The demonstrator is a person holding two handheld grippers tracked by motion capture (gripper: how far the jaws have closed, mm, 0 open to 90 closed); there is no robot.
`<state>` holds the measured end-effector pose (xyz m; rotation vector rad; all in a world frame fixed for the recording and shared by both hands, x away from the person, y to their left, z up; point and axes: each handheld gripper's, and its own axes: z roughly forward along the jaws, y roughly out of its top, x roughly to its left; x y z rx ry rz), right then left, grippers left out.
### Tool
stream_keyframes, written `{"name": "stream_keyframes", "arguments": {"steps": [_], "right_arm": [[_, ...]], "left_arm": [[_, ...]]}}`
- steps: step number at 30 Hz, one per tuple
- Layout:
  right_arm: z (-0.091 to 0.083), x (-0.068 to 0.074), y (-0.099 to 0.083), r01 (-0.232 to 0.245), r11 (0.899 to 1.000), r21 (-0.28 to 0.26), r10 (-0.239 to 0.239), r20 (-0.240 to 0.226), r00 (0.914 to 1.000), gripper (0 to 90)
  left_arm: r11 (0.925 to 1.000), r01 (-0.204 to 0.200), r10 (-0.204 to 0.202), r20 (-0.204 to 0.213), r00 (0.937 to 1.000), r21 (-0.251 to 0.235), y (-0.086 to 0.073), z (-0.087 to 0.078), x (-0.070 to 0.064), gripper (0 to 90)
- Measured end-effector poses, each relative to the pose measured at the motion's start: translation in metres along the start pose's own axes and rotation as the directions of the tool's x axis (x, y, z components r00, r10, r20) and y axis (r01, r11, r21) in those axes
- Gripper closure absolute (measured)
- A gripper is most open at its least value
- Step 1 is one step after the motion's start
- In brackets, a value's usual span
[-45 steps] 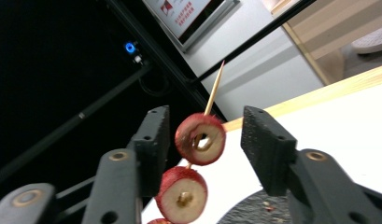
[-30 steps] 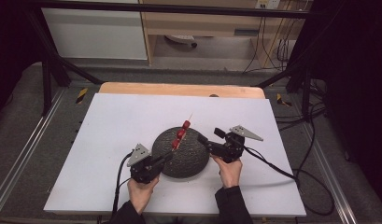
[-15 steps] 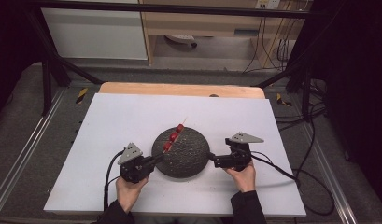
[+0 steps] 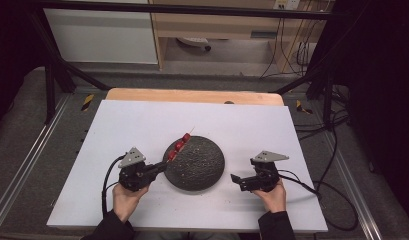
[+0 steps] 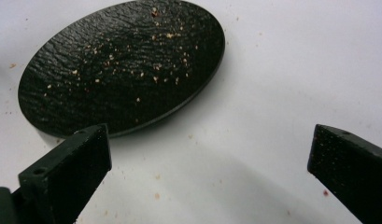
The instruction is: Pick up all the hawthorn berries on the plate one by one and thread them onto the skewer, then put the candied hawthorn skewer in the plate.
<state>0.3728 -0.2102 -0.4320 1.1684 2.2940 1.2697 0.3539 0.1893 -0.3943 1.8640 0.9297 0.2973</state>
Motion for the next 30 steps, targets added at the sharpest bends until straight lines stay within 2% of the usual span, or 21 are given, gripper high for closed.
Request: {"name": "stream_keyframes", "arguments": {"steps": [6,13,16,24,30], "right_arm": [[-0.006,-0.006,-0.012,0.017,1.000,0.022,-0.017,-0.003,0.9998,0.3],[-0.017,-0.014,-0.025,0.012,1.000,0.019,-0.012,-0.008,0.9999,0.4],[-0.022,-0.018,-0.031,-0.004,1.000,0.020,0.004,-0.004,1.0000,0.4],[-0.026,-0.024,-0.037,-0.015,1.000,0.024,0.015,0.004,0.9999,0.4],[-0.026,-0.024,-0.040,-0.022,0.999,0.033,0.022,0.004,0.9997,0.4]], "left_arm": [[0.9988,-0.022,0.022,-0.006,0.9997,0.044,0.006,0.004,0.004,88.0],[0.9938,-0.047,0.048,-0.008,0.9988,0.101,0.011,0.012,0.004,88.0],[0.9910,-0.060,0.060,0.000,0.9982,0.120,0.014,0.017,0.002,88.0],[0.9802,-0.084,0.083,0.014,0.9965,0.179,0.020,0.032,-0.002,88.0],[0.9711,-0.085,0.085,0.006,0.9963,0.223,0.019,0.044,-0.001,88.0]]}}
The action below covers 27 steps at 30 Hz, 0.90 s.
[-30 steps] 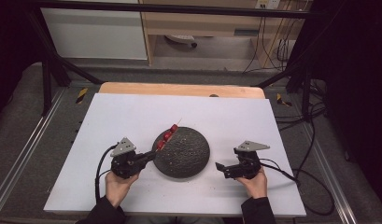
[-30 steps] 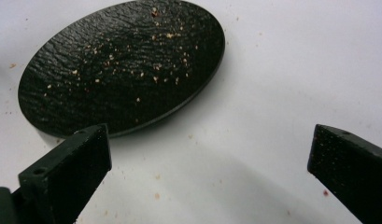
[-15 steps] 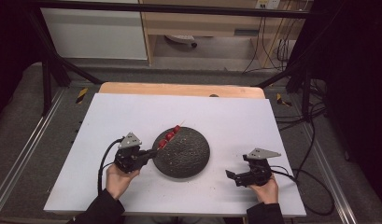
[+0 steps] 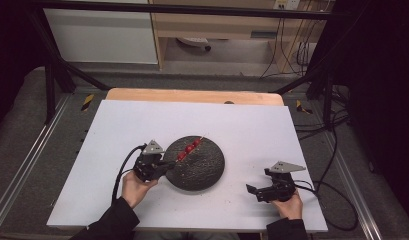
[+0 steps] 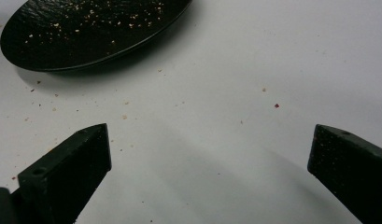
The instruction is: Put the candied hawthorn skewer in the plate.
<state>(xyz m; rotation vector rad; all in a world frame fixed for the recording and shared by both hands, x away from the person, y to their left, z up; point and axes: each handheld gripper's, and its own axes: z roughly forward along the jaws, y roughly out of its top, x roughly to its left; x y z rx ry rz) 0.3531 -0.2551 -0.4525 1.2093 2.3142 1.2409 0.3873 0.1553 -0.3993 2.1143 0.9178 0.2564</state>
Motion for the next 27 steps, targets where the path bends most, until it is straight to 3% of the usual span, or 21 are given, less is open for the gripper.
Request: {"name": "stream_keyframes", "arguments": {"steps": [3,14,27], "right_arm": [[-0.001,-0.001,0.000,0.008,1.000,-0.004,-0.008,-0.005,1.0000,0.4],[-0.001,0.000,0.000,0.005,1.000,-0.008,-0.005,-0.011,0.9999,0.4],[-0.002,0.000,0.000,-0.006,1.000,-0.011,0.006,-0.013,0.9999,0.3]], "left_arm": [[0.9998,0.008,-0.007,-0.004,1.0000,0.020,0.000,0.006,0.001,88.0],[0.9958,-0.021,0.025,-0.040,0.9989,0.089,-0.004,0.030,-0.006,88.0],[0.9927,-0.025,0.032,-0.056,0.9979,0.118,-0.009,0.041,-0.010,87.9]]}}
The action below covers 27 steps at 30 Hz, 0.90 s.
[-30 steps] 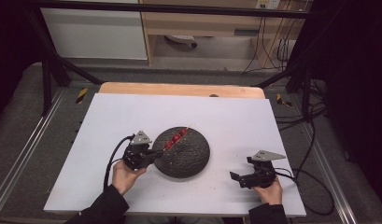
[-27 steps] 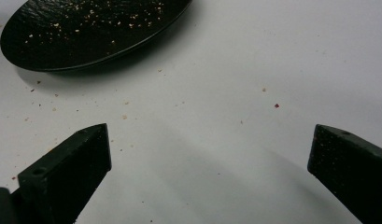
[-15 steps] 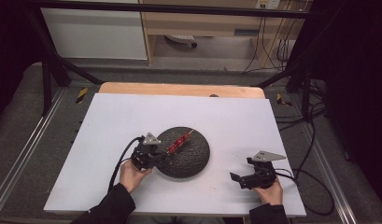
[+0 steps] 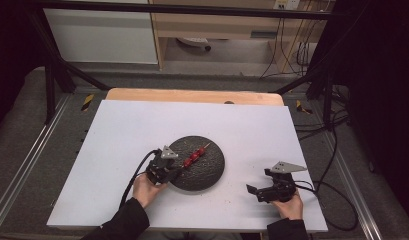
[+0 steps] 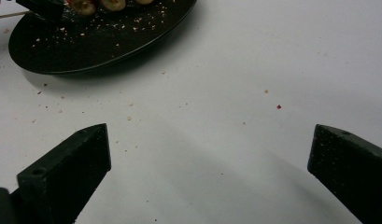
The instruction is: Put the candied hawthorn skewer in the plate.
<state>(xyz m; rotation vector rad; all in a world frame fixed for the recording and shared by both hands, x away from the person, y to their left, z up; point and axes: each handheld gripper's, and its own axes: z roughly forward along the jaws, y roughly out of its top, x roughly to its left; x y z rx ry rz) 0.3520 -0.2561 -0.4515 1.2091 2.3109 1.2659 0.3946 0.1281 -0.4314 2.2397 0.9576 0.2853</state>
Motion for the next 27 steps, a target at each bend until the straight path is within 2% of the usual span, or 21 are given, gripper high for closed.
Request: {"name": "stream_keyframes", "arguments": {"steps": [10,21,27], "right_arm": [[0.001,0.000,0.000,0.000,1.000,0.005,0.000,-0.002,1.0000,0.3],[0.001,0.000,0.000,-0.005,1.000,0.007,0.005,0.002,1.0000,0.3],[0.001,0.000,0.000,-0.005,1.000,0.002,0.005,0.005,1.0000,0.3]], "left_arm": [[1.0000,0.005,-0.005,-0.002,1.0000,-0.004,-0.002,0.000,0.000,84.8],[0.9993,0.011,-0.010,0.011,0.9999,-0.037,-0.003,-0.017,0.006,58.4],[0.9994,-0.016,0.015,-0.013,0.9998,-0.031,-0.005,-0.028,0.011,37.4]]}}
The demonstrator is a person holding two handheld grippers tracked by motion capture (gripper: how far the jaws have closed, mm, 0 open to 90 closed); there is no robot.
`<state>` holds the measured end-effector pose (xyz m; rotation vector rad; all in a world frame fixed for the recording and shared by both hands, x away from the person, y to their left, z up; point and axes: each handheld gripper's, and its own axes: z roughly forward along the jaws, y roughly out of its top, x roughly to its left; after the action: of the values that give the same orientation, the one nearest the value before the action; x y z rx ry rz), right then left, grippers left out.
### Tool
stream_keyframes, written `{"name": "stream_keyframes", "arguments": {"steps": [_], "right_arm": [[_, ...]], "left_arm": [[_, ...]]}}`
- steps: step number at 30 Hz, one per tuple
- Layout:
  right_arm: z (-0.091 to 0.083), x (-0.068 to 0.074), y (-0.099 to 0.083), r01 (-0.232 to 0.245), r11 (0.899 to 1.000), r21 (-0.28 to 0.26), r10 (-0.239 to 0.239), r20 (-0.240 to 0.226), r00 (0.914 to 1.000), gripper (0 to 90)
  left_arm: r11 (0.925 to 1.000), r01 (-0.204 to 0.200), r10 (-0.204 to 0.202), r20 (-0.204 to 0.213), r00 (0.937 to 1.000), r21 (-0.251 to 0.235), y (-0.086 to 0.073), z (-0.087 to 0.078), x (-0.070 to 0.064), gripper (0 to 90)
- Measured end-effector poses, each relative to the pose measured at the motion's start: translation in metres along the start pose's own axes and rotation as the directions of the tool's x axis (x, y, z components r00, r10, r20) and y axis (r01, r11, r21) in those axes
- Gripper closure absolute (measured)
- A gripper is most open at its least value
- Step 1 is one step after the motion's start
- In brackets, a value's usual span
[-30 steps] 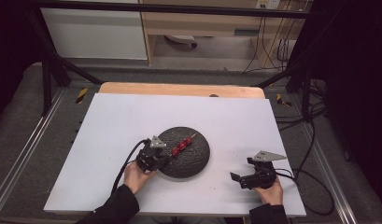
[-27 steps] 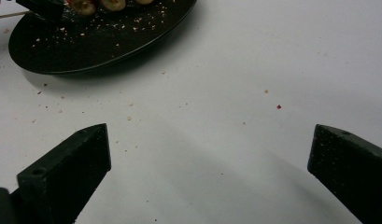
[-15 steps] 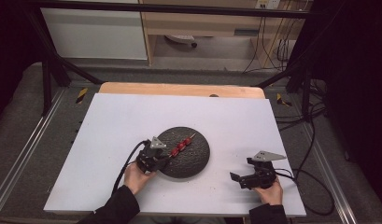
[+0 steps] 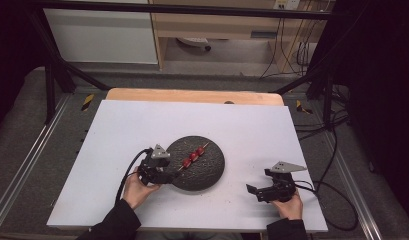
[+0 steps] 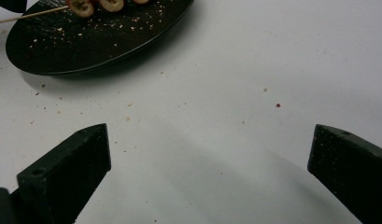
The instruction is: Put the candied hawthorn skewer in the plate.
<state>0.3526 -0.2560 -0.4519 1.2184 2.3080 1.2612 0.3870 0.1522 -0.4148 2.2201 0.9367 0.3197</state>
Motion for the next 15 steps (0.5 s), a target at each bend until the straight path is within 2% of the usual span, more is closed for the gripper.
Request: {"name": "stream_keyframes", "arguments": {"steps": [7,10,15], "right_arm": [[0.000,0.000,0.000,-0.005,1.000,0.000,0.005,-0.001,1.0000,0.3],[0.000,0.000,0.000,-0.004,1.000,0.000,0.004,-0.001,1.0000,0.3],[0.000,0.000,0.000,-0.002,1.000,0.003,0.002,0.001,1.0000,0.3]], "left_arm": [[0.9991,0.001,0.000,-0.023,0.9997,0.043,-0.006,-0.010,0.009,11.5],[0.9991,0.009,-0.008,-0.028,0.9996,0.042,-0.011,-0.016,0.014,6.1],[1.0000,0.000,0.000,-0.021,0.9998,0.004,-0.022,-0.029,0.020,4.7]]}}
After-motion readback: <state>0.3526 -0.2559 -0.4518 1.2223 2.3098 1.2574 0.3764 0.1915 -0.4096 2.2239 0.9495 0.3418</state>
